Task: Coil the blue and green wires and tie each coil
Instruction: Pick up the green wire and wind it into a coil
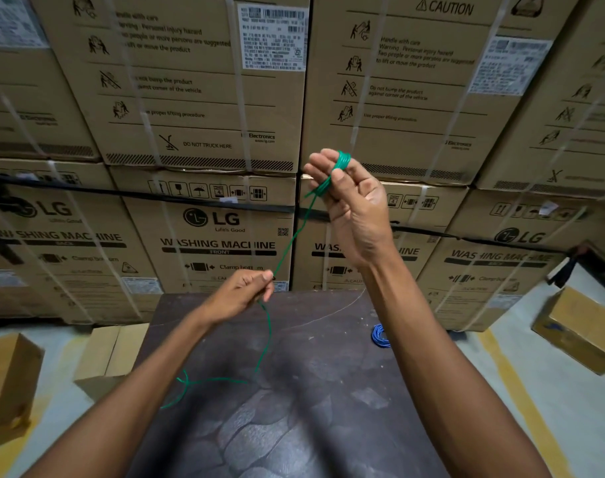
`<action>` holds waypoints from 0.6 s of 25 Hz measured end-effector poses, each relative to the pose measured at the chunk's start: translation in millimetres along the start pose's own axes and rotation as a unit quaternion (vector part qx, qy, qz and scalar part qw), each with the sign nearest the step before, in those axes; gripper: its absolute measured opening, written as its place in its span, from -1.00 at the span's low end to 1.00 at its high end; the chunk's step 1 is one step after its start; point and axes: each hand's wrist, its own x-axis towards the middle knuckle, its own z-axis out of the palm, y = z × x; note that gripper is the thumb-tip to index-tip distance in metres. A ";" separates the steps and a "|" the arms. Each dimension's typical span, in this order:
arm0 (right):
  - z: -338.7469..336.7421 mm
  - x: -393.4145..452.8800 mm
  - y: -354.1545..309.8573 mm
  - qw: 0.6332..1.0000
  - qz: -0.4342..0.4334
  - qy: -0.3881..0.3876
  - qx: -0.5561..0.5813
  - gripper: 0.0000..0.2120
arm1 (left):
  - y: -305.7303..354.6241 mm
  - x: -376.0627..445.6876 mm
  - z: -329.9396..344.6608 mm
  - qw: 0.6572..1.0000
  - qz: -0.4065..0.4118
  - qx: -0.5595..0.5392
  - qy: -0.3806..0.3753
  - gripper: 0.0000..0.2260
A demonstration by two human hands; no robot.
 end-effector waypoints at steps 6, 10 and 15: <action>-33.2 -0.3 31.1 0.891 -0.030 -0.025 -0.452 -0.72 | 22.9 -16.3 -20.2 0.998 0.030 0.047 -0.017 -0.47; -51.7 -17.9 45.9 0.771 0.038 -0.135 -0.622 -0.75 | 62.5 -19.4 -44.9 0.995 0.066 0.072 -0.017 -0.57; -41.1 -47.2 53.3 0.791 0.136 -0.210 -0.558 -0.72 | 90.6 9.6 -69.8 0.982 0.102 0.113 0.111 -0.69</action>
